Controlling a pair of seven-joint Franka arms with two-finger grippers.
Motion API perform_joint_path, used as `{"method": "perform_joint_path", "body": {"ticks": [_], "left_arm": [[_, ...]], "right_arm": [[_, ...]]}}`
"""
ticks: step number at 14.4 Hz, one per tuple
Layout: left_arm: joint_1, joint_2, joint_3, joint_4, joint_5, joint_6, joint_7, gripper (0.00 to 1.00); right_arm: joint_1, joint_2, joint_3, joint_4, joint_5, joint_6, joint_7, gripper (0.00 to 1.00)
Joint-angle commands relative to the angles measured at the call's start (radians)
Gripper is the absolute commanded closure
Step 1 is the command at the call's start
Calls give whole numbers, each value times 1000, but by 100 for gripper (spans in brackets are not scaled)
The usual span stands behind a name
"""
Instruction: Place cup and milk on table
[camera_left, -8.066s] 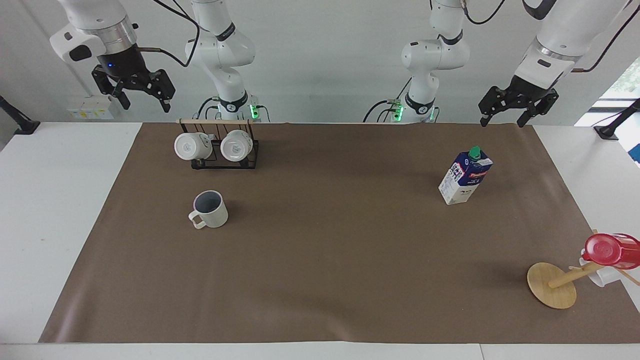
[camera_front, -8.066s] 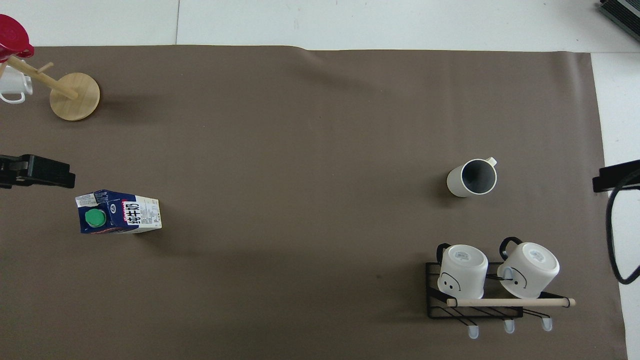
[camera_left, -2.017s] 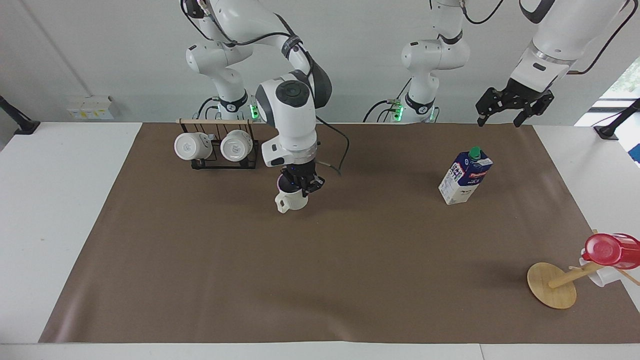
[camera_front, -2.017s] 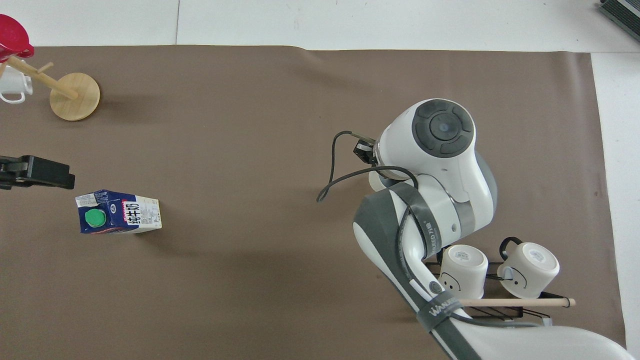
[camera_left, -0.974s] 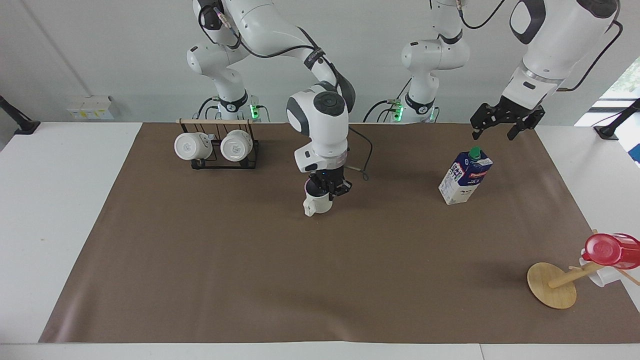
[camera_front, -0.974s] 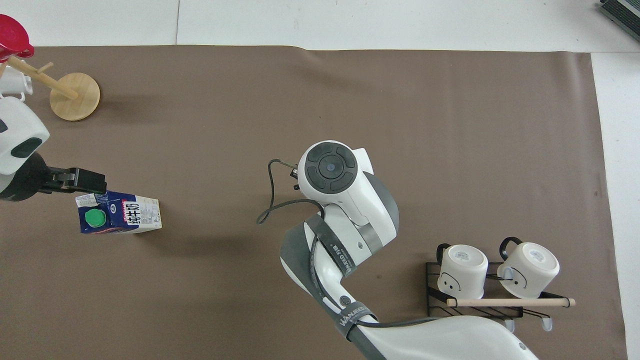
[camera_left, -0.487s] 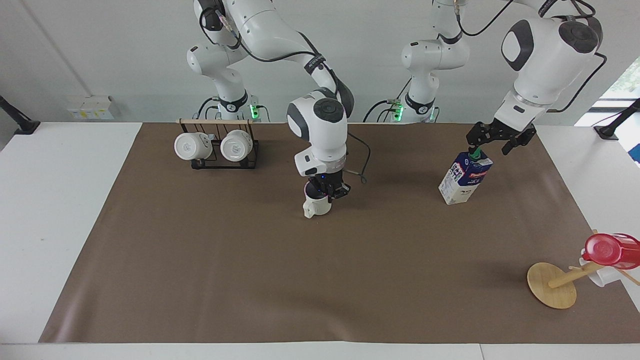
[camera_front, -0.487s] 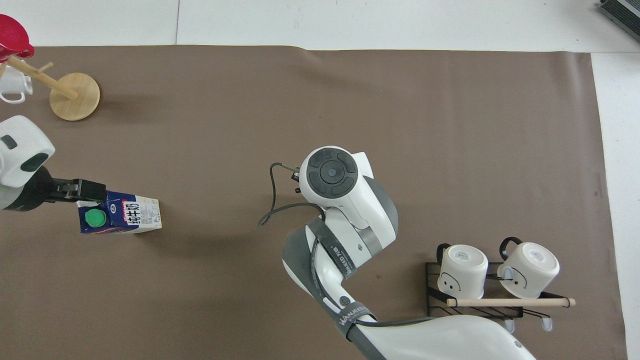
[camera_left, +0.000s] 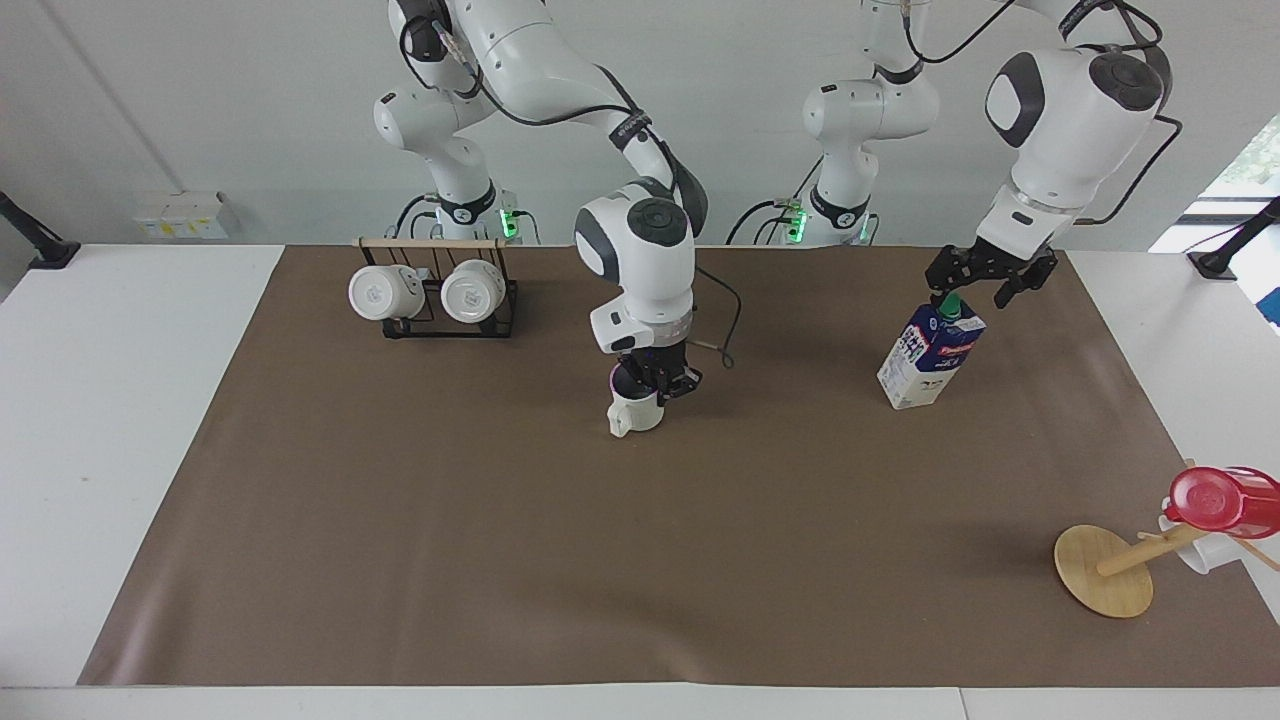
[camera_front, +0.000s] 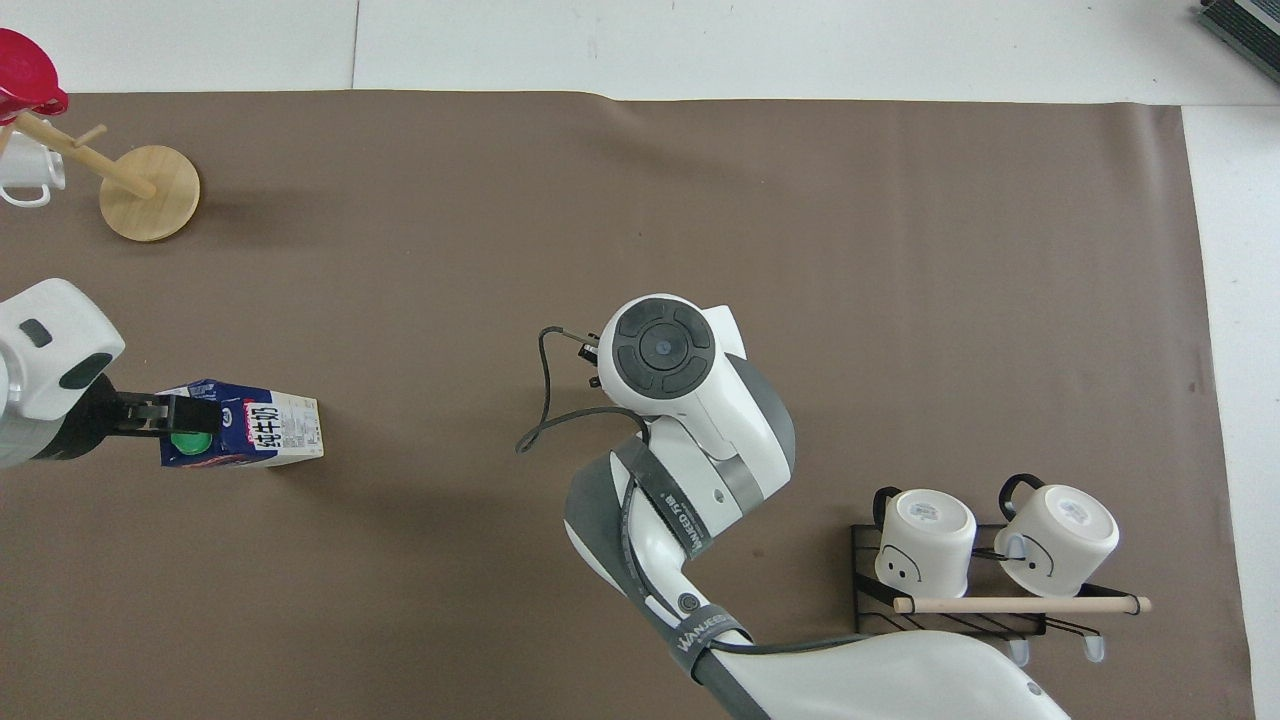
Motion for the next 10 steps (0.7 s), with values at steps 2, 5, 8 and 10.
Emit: {"method": "perform_joint_path", "body": {"ticks": [2, 5, 8, 10], "left_arm": [[2, -45, -2, -72, 10, 68, 7, 0], [2, -42, -2, -92, 10, 102, 5, 0], [2, -43, -2, -123, 10, 137, 7, 0], [0, -42, -2, -123, 10, 142, 5, 0]], "right_arm": [[2, -18, -1, -21, 0, 30, -16, 0], [-10, -59, -2, -12, 2, 24, -52, 0], [-51, -138, -9, -19, 2, -18, -150, 0], [-87, -188, -9, -19, 3, -84, -224, 0]]}}
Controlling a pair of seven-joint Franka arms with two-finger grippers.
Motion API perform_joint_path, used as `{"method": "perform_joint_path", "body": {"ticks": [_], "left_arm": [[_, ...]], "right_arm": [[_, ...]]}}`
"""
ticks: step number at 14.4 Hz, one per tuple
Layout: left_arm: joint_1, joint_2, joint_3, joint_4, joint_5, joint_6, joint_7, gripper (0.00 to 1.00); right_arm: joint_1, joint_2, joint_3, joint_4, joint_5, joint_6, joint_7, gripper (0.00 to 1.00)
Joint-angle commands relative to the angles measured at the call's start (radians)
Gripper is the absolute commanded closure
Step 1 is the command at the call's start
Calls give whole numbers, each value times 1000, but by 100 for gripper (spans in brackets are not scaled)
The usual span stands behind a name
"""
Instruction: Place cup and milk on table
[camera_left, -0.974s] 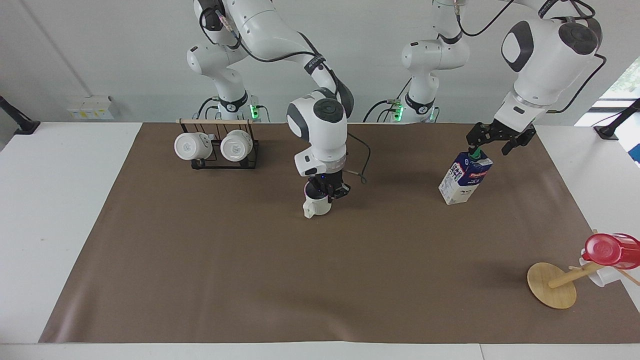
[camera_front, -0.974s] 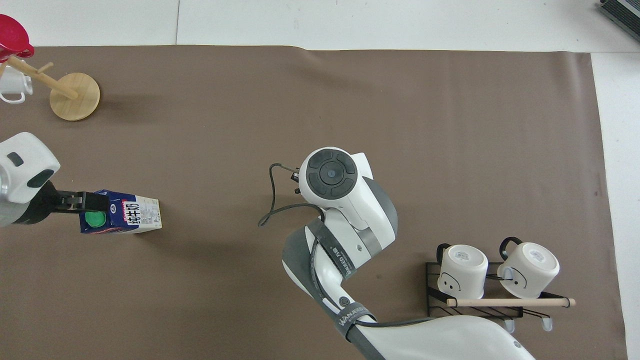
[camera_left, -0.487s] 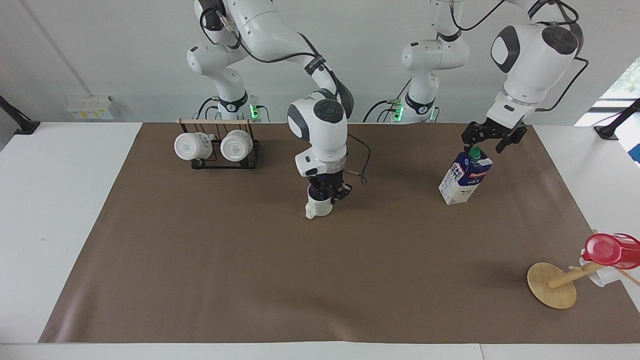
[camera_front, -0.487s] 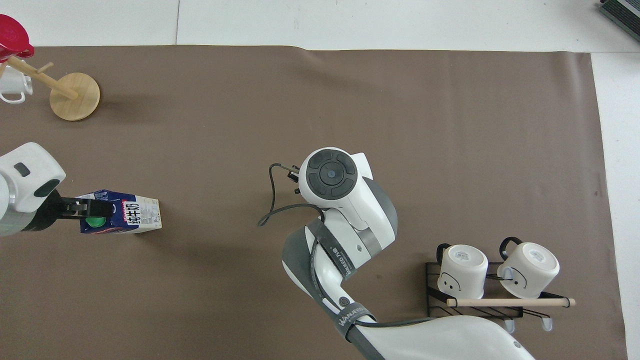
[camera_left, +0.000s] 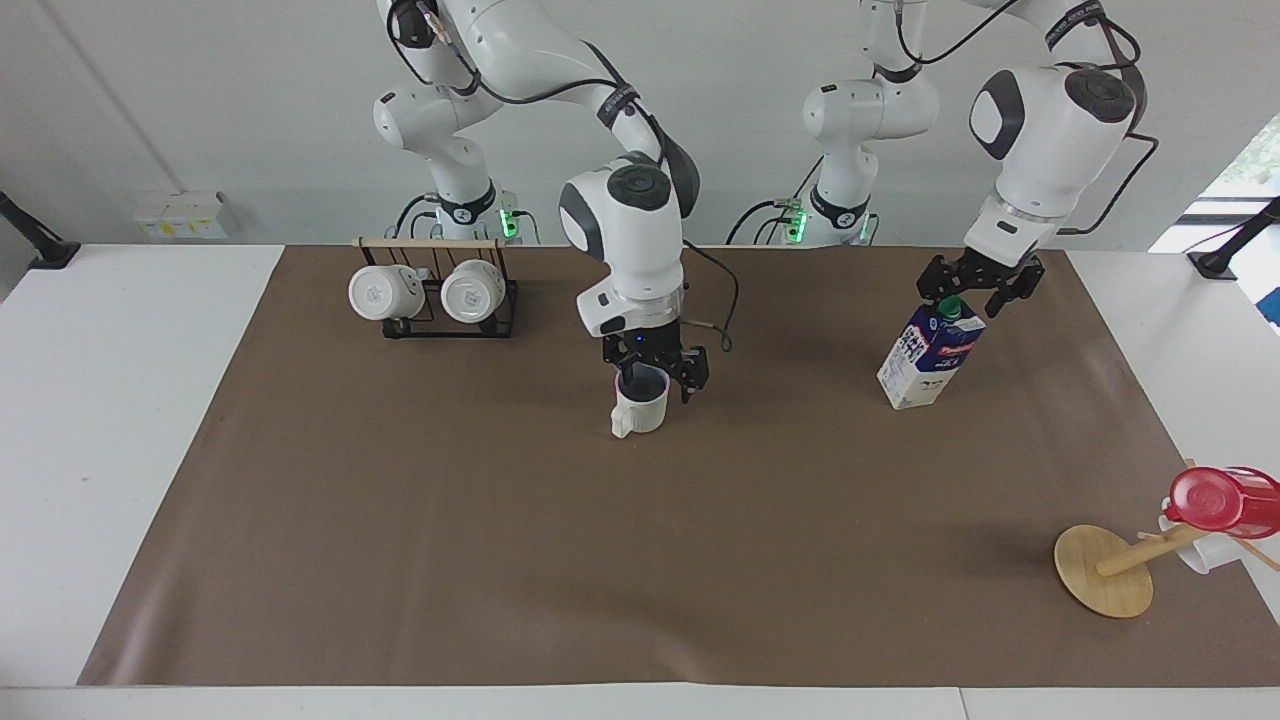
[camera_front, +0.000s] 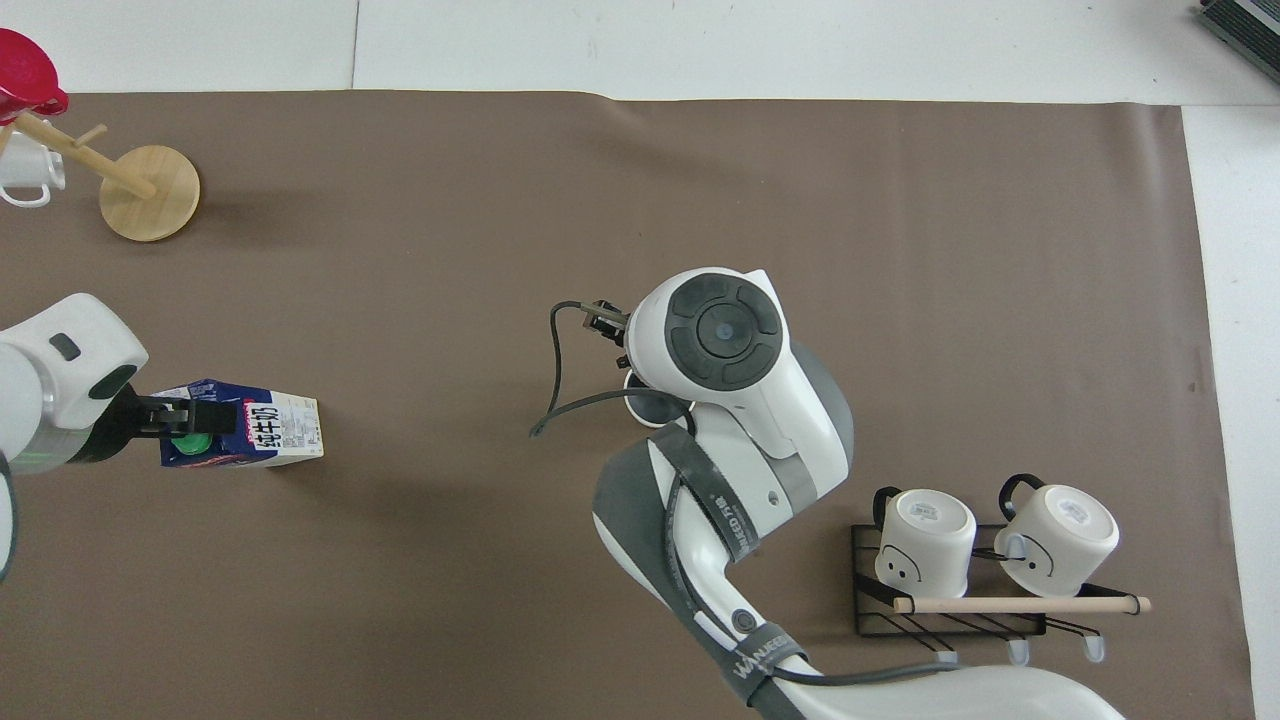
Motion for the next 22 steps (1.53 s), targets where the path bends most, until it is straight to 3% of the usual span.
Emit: {"method": "perform_joint_path", "body": {"ticks": [1, 6, 15, 18, 22], "left_arm": [[0, -32, -1, -42, 10, 35, 4, 0], [9, -20, -1, -76, 10, 102, 4, 0], [5, -11, -1, -77, 10, 108, 4, 0], [0, -11, -1, -79, 10, 108, 2, 14], [-3, -12, -1, -79, 10, 101, -1, 16]], "right_arm": [[-65, -90, 7, -28, 3, -79, -131, 0], [-198, -194, 5, -28, 3, -223, -365, 0], [-499, -357, -1, -20, 1, -438, -758, 0], [-551, -389, -1, -12, -32, -510, -810, 0], [-649, -409, -2, -12, -34, -565, -910, 0]]}}
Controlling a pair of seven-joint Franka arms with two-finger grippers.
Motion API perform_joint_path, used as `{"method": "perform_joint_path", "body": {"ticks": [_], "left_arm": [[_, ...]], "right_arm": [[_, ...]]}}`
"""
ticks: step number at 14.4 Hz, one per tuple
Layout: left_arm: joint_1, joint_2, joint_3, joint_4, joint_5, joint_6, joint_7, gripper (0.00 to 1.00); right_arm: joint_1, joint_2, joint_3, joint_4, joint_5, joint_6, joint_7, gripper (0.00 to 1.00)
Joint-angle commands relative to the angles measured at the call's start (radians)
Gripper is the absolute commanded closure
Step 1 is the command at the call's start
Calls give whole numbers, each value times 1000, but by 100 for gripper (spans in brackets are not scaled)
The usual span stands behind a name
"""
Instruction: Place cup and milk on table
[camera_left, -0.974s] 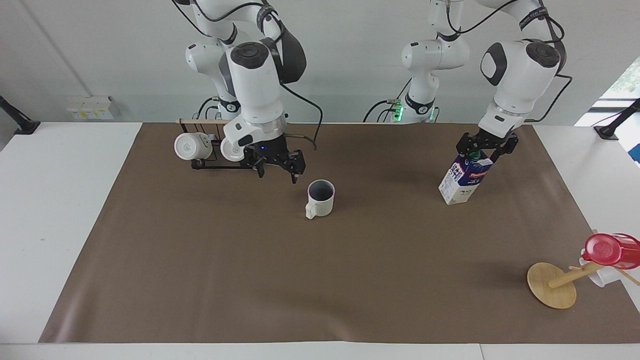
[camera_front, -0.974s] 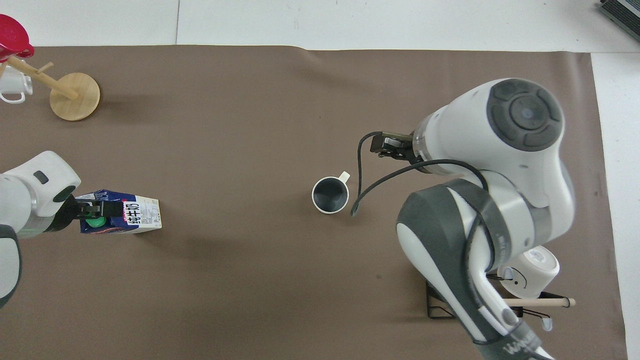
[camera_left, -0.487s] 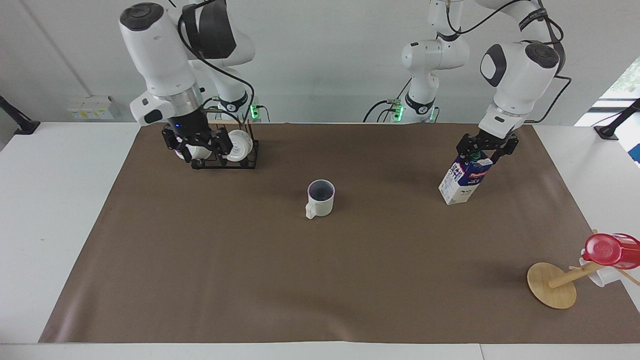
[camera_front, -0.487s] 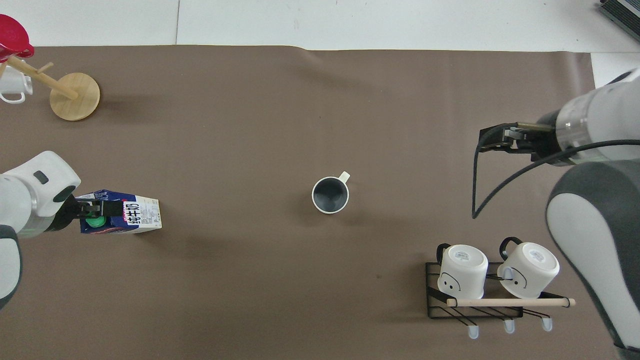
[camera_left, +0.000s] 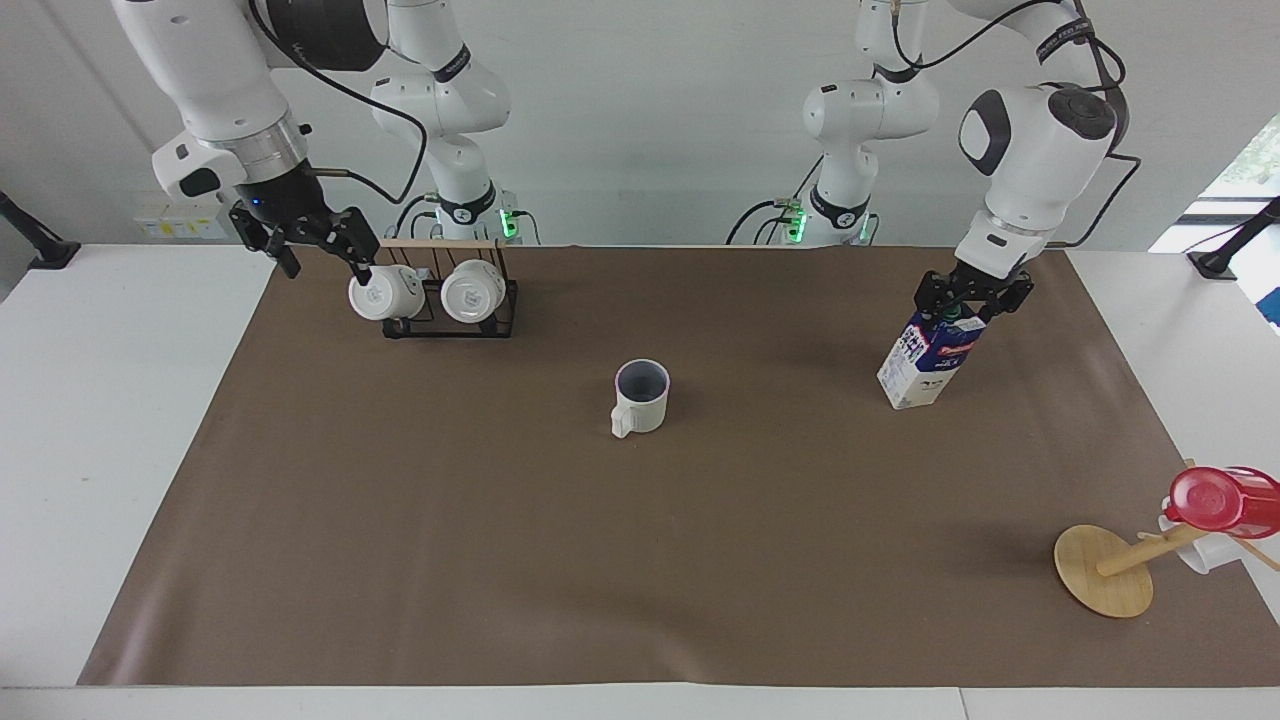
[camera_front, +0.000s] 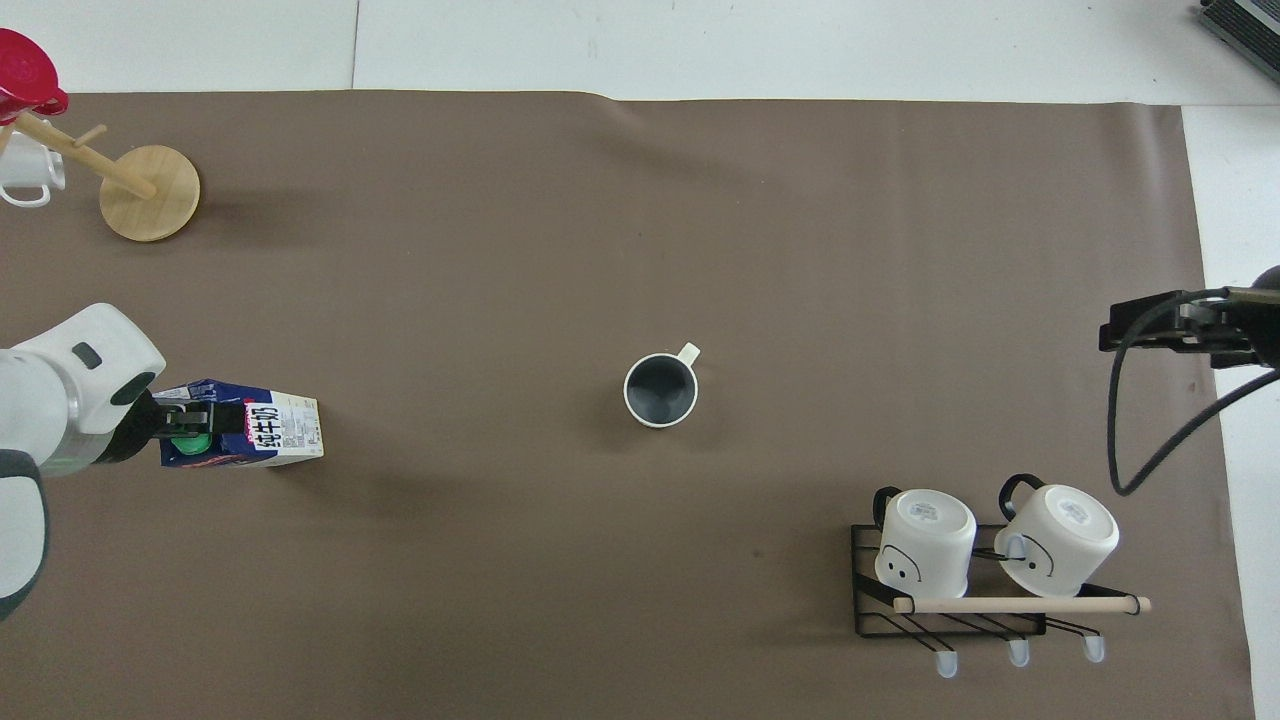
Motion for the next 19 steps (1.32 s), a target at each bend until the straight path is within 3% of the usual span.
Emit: {"method": "perform_joint_path", "body": {"ticks": [1, 7, 19], "left_arm": [[-6, -15, 1, -24, 10, 14, -2, 17], [-8, -15, 1, -24, 10, 2, -4, 24], [-8, -7, 1, -11, 10, -7, -15, 41]], "right_arm": [[-77, -17, 10, -9, 2, -38, -77, 0], [-62, 9, 25, 142, -16, -115, -67, 0], [-10, -5, 55, 128, -33, -132, -64, 0]]}}
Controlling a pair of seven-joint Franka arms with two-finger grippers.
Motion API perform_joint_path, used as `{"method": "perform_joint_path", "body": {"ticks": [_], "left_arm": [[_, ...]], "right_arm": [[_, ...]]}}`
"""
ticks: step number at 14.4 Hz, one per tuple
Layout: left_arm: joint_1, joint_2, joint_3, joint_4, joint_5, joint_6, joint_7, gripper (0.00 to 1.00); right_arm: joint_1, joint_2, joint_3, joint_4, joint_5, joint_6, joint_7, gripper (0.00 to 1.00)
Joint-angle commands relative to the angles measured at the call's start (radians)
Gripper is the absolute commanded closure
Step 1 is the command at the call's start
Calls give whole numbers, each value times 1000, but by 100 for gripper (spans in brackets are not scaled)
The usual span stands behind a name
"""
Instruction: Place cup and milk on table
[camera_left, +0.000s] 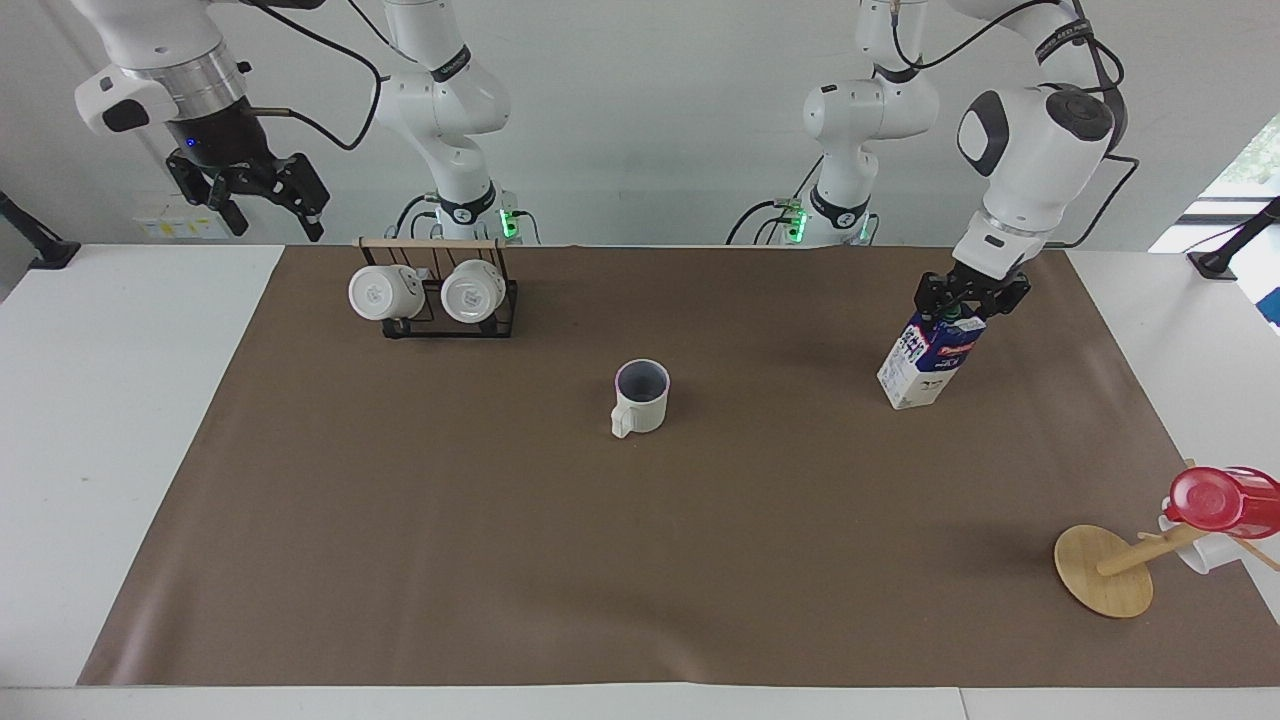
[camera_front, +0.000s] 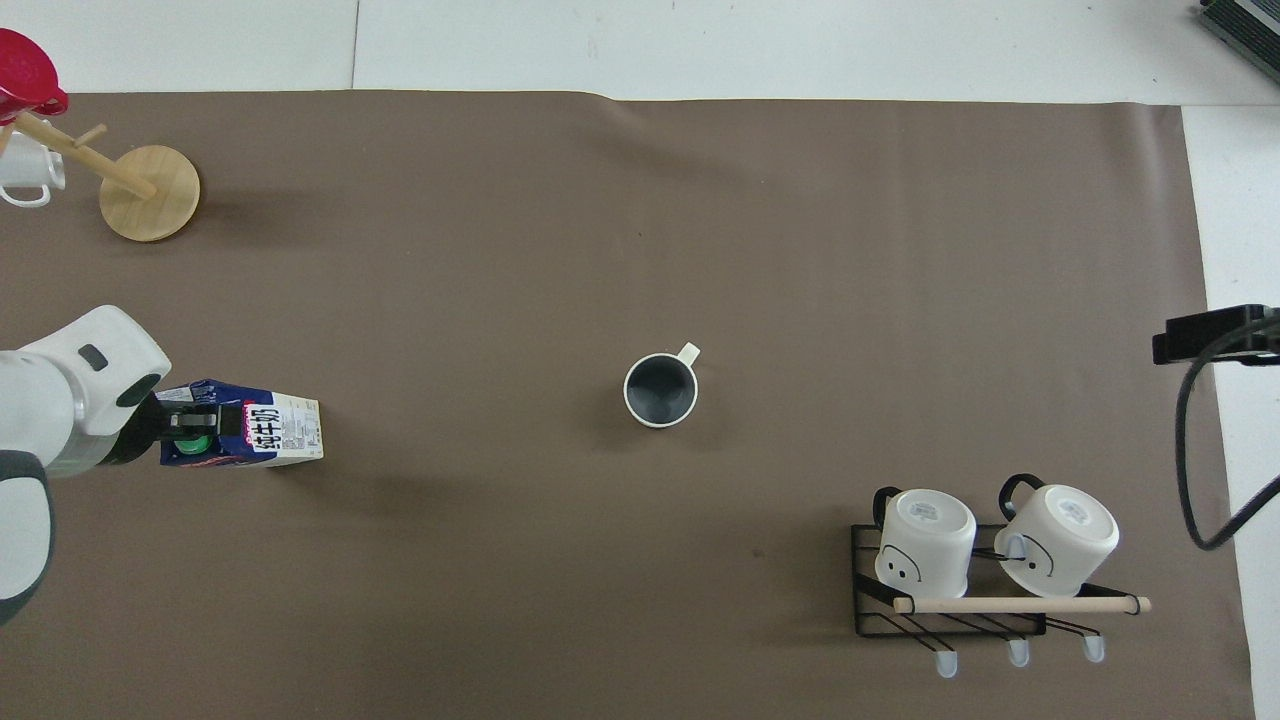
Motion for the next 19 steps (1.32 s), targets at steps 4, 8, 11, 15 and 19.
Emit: {"method": "perform_joint_path", "body": {"ticks": [4, 8, 11, 15, 19], "left_arm": [[-6, -7, 5, -5, 10, -6, -15, 43], [-9, -1, -3, 47, 10, -64, -53, 44], [-50, 7, -10, 102, 10, -105, -102, 44], [-132, 5, -10, 139, 7, -106, -162, 44], [-205, 21, -10, 175, 6, -118, -250, 44]], "right_arm": [[-1, 2, 0, 5, 4, -22, 14, 0], [-2, -3, -6, 4, 4, -28, 34, 0], [-2, -3, -6, 4, 4, -27, 33, 0], [-4, -49, -7, 10, 4, -27, 33, 0], [-4, -57, -7, 8, 4, -27, 33, 0]]}}
